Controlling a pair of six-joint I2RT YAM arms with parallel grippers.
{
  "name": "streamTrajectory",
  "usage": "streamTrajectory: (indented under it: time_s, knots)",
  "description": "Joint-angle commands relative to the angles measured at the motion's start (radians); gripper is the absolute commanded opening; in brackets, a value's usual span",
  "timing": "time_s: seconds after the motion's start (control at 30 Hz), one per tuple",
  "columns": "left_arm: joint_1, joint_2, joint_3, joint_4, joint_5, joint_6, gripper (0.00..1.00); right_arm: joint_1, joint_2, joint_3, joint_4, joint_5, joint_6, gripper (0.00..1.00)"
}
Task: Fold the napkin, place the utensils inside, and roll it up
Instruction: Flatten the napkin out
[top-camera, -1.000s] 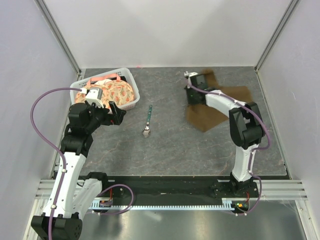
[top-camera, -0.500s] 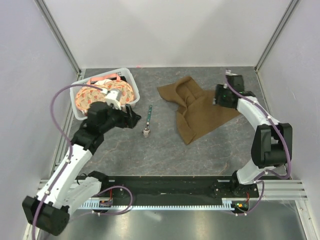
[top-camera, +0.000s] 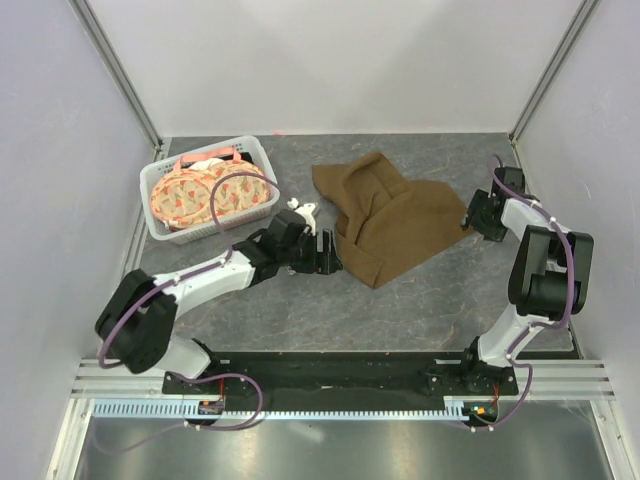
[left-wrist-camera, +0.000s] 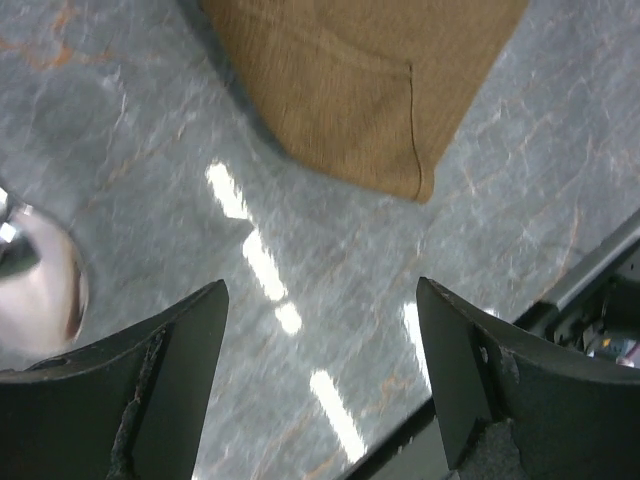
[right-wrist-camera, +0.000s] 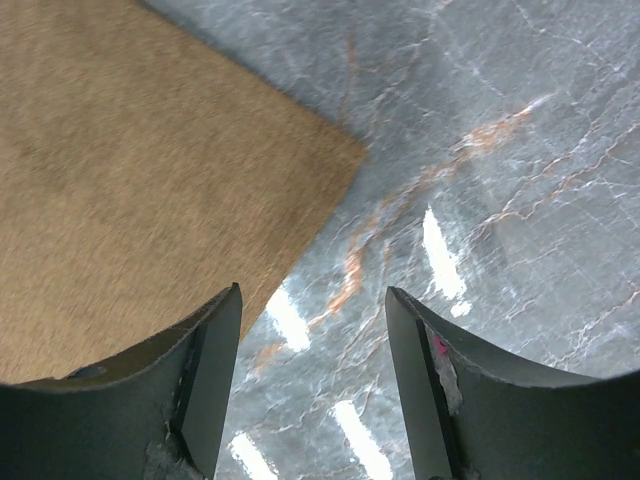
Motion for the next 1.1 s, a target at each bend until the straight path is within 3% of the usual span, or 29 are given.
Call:
streamTrajectory:
  time_s: [0.0, 0.27, 0.57, 0.87, 1.07]
  knots:
    - [-0.003, 0.109, 0.123, 0.128, 0.005, -0.050, 0.83, -0.045, 0.035, 0.056, 0.027, -0.020, 0.026, 0.67]
    - [-0.003, 0.336, 0.242, 0.079, -0.040, -0.020, 0.82, -0.114, 0.101, 0.085, 0.063, -0.097, 0.042, 0.63]
    - [0.020, 0.464, 0.330, 0.033, -0.084, -0.019, 0.79, -0.119, 0.158, 0.106, 0.079, -0.149, 0.031, 0.61]
    - [0.042, 0.492, 0.396, 0.084, -0.027, 0.035, 0.77, -0.119, 0.219, 0.145, 0.090, -0.198, 0.015, 0.58]
    - [-0.041, 0.433, 0.410, 0.048, -0.078, 0.073, 0.82, -0.119, 0.239, 0.135, 0.100, -0.219, 0.015, 0.54]
